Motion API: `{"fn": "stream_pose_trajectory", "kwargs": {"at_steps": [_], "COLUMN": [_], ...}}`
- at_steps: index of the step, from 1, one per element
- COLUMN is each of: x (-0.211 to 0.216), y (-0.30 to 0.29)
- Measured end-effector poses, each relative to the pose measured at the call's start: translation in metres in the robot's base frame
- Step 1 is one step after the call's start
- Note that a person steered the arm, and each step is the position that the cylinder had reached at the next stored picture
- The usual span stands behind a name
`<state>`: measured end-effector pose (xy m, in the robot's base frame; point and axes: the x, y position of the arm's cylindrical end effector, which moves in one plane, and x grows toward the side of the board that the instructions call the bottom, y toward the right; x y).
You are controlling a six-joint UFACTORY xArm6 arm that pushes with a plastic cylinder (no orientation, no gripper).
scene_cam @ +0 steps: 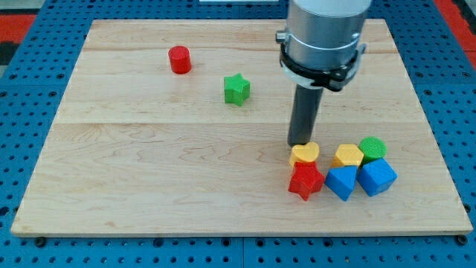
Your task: Move the green star bear the green circle
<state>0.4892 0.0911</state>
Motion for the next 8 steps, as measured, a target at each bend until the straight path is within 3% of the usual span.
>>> {"fn": "stream_pose_trajectory", "kwargs": {"at_steps": [2, 3, 5, 6, 8], "x": [-0.006, -0.037, -0.144, -0.161, -0.128], "y": [-0.015, -0.027, -0.041, -0.097, -0.113]}}
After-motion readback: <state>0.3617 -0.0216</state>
